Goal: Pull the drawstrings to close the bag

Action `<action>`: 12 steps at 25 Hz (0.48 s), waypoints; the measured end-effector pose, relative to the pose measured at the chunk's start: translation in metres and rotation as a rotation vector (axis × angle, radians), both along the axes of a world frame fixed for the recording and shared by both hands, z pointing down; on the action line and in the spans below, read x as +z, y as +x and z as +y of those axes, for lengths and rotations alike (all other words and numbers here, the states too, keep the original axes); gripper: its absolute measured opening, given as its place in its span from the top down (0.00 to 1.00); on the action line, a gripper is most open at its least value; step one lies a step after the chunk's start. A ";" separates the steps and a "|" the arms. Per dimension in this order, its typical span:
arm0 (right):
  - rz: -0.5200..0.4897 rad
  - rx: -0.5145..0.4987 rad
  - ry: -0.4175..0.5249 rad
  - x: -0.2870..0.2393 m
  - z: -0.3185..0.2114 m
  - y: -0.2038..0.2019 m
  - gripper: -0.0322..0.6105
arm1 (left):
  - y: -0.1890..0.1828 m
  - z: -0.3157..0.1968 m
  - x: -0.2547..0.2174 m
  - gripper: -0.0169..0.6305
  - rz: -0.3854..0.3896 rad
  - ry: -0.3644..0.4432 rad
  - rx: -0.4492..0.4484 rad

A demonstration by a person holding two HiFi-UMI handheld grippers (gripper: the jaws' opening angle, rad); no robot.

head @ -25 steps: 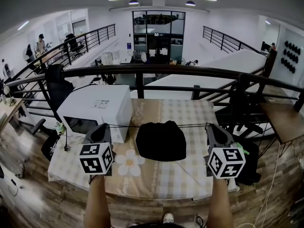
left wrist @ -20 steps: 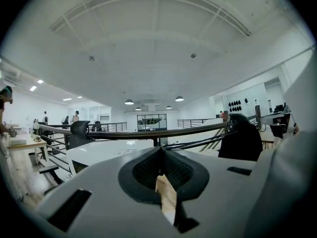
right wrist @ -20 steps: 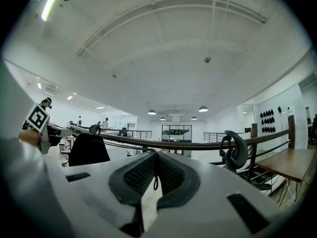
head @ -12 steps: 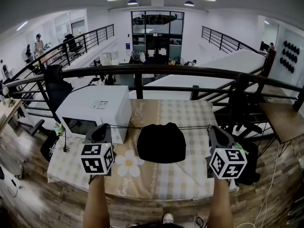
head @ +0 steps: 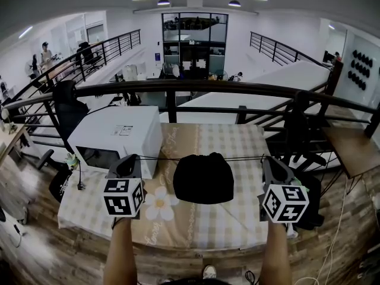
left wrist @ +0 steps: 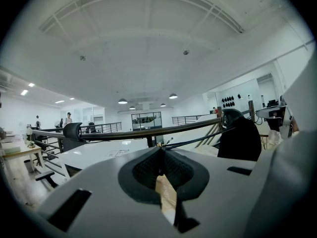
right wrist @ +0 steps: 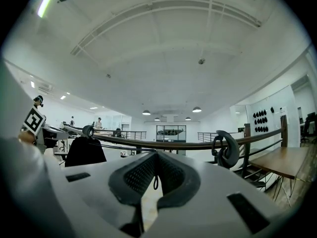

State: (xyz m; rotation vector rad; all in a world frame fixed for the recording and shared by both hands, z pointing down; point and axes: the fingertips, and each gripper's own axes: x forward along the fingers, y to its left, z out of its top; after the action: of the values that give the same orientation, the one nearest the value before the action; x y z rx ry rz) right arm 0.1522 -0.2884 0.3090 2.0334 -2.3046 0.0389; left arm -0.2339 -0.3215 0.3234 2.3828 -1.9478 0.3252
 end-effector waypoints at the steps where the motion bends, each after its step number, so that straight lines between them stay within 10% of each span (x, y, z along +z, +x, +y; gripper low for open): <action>1: 0.001 0.001 0.000 0.000 0.000 0.000 0.91 | 0.000 0.000 0.001 0.93 -0.002 -0.001 0.001; 12: 0.010 0.011 -0.001 -0.002 0.002 0.003 0.91 | 0.003 0.001 0.000 0.93 -0.016 -0.007 0.003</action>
State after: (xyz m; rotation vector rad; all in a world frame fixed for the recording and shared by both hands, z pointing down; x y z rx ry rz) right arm 0.1551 -0.2866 0.3073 2.0409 -2.2875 0.0313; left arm -0.2309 -0.3202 0.3238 2.3860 -1.9470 0.3510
